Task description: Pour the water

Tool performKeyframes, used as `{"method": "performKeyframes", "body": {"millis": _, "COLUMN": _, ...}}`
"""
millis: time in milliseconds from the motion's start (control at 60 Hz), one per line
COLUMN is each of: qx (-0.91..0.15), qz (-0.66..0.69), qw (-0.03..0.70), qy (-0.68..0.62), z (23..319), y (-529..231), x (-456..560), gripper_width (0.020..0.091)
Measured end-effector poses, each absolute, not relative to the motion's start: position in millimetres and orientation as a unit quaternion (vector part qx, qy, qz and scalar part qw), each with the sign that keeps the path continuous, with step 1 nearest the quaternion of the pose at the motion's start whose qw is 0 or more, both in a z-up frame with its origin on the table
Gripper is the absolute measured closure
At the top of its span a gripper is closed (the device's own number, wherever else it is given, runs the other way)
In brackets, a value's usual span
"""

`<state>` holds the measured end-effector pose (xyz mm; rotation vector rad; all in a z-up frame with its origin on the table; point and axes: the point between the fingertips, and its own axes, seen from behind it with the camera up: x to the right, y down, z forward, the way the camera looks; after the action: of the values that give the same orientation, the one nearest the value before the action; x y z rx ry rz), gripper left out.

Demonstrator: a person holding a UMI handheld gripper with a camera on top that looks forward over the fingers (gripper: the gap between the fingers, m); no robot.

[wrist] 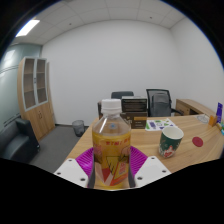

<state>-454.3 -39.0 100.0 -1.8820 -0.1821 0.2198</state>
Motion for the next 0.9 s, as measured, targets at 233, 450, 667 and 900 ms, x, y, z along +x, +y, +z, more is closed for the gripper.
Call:
{"method": "performKeyframes", "body": {"millis": 233, "qx": -0.74, "qz": 0.397, "qw": 0.498, "qy": 0.217, "z": 182, "y": 34, "x": -417, "gripper_width": 0.0638}}
{"method": "performKeyframes", "body": {"millis": 450, "qx": -0.592, "qz": 0.582, "qw": 0.321, "qy": 0.456, "z": 176, "y": 71, "x": -393, "gripper_width": 0.0642}}
{"method": "performKeyframes", "body": {"millis": 667, "qx": -0.43, "qz": 0.667, "qw": 0.193, "qy": 0.577, "z": 198, "y": 81, "x": -370, "gripper_width": 0.0638}}
{"method": "performKeyframes", "body": {"millis": 900, "qx": -0.457, "qz": 0.675, "qw": 0.189, "qy": 0.548, "z": 205, "y": 82, "x": -371, "gripper_width": 0.0639}}
